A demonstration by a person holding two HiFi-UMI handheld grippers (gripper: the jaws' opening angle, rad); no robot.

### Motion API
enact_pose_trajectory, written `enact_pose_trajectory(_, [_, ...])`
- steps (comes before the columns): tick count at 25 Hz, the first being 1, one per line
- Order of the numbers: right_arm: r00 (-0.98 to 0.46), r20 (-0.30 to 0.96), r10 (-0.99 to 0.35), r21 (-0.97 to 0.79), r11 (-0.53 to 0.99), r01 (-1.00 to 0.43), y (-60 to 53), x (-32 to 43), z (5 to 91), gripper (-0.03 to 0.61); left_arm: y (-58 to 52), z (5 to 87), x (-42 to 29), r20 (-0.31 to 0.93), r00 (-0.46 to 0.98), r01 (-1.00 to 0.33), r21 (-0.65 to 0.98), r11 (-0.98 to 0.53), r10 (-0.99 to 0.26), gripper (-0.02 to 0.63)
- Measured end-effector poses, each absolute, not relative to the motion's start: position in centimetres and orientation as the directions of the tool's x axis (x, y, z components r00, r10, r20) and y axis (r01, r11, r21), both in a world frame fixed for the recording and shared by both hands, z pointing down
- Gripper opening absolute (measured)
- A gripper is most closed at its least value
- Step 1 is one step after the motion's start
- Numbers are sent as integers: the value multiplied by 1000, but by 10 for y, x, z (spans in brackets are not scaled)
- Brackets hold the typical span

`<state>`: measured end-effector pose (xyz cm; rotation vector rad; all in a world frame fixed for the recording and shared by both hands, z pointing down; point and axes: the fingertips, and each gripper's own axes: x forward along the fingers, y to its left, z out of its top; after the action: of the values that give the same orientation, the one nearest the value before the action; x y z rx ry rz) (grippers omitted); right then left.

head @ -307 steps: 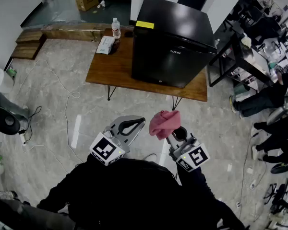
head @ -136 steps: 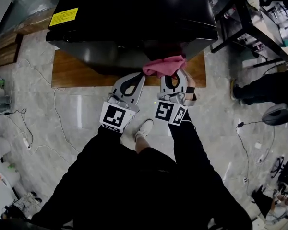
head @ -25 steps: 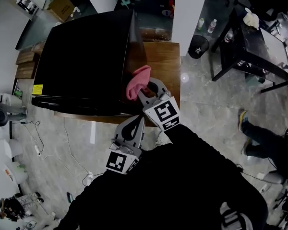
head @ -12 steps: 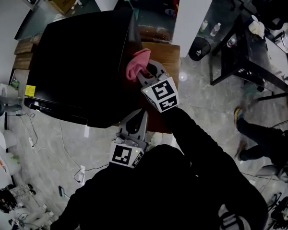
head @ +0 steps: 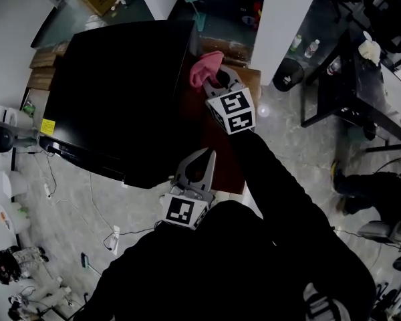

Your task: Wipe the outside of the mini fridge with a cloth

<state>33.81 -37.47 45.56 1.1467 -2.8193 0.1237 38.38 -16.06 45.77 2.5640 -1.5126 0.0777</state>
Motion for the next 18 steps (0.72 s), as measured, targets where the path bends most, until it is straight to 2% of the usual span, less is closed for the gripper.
enact_pose_trajectory(7, [-687, 141, -713, -89, 682, -726, -413, 339, 460, 55, -166, 455, 379, 132, 493, -870, 103, -483, -860, 5])
enact_pose_trajectory(10, [-656, 108, -747, -114, 646, -755, -418, 358, 449, 55, -166, 450, 382, 123, 509, -860, 96, -501, -852, 5])
enact_pose_trajectory(14, [-641, 60, -765, -103, 634, -767, -389, 390, 437, 55, -157, 456, 382, 144, 529, -848, 100, -520, -836, 5])
enact_pose_trajectory(18, [-655, 88, -751, -95, 648, -756, -338, 409, 458, 55, -138, 477, 380, 154, 576, -817, 124, -563, -803, 6])
